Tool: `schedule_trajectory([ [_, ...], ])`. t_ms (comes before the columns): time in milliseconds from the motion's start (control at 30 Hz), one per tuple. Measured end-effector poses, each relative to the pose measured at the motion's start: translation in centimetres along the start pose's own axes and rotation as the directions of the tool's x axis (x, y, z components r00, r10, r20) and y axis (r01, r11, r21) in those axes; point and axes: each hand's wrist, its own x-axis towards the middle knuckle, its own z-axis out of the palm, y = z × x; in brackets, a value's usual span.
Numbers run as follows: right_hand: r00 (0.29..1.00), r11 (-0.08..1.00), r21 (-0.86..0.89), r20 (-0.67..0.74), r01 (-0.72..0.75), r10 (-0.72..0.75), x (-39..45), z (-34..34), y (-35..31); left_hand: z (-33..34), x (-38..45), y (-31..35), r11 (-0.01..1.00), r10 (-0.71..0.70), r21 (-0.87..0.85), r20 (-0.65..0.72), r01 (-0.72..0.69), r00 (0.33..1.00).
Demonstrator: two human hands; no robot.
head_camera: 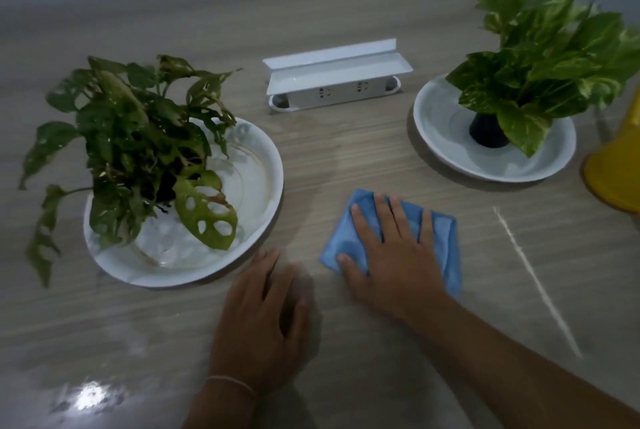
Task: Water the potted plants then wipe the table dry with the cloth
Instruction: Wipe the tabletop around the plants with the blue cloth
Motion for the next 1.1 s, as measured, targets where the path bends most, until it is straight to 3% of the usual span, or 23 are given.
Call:
schedule_trajectory([
  [267,0.998,0.999,0.012,0.034,-0.045,0.044,15.1,0.3,0.4,-0.1,0.3,0.0,0.999,-0.014,-0.029,0.001,0.014,1.0],
  [500,0.996,0.999,-0.031,0.083,-0.033,0.035,19.5,-0.1,0.7,0.3,0.2,0.0,0.999,-0.031,-0.04,0.015,0.032,0.999],
  [700,0.997,0.999,-0.012,0.068,-0.047,0.047,16.2,-0.1,0.0,0.0,0.2,0.4,0.999,-0.028,-0.024,0.02,0.029,0.999],
  [933,0.997,0.998,-0.018,0.059,0.059,-0.058,4.3,0.1,-2.8,0.5,0.0,-0.5,0.997,0.007,-0.079,-0.021,-0.009,1.0],
  [1100,0.989,0.986,-0.1,0.088,0.131,-0.122,-5.2,0.6,-6.0,-1.7,-2.8,-0.1,0.922,-0.112,-0.38,-0.063,0.08,0.992],
])
